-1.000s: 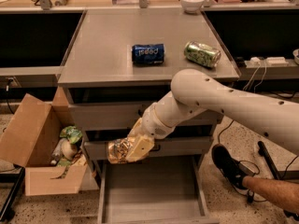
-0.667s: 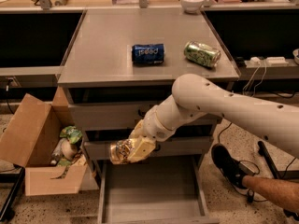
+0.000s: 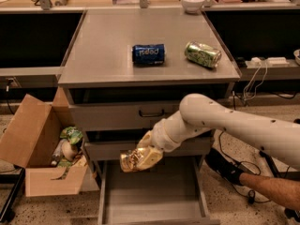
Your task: Place orange can into bottom drawer
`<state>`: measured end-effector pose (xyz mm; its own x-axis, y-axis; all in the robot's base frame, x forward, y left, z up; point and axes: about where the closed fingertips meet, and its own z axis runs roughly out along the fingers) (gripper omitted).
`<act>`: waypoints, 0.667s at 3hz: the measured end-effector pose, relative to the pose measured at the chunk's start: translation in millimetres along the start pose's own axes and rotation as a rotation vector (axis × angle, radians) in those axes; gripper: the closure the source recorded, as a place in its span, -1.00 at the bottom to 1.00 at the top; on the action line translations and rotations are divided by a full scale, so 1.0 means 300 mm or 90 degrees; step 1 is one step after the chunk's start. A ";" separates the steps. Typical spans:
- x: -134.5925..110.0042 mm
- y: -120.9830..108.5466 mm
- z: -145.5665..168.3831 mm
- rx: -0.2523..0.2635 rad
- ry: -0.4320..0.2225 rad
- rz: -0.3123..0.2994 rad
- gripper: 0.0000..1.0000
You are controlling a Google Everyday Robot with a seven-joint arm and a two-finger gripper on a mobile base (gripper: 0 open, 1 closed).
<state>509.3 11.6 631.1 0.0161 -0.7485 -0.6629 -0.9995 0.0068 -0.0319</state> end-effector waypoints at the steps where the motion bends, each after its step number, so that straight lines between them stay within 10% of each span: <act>1: 0.147 -0.009 0.094 -0.018 -0.001 0.037 1.00; 2: 0.142 -0.008 0.120 -0.017 0.004 0.040 1.00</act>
Offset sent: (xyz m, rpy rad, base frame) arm 0.0049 -0.0131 -0.0406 0.0009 0.0447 -0.0218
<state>513.3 3.5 576.1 -0.0465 -0.7516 -0.6580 -0.9989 0.0356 0.0299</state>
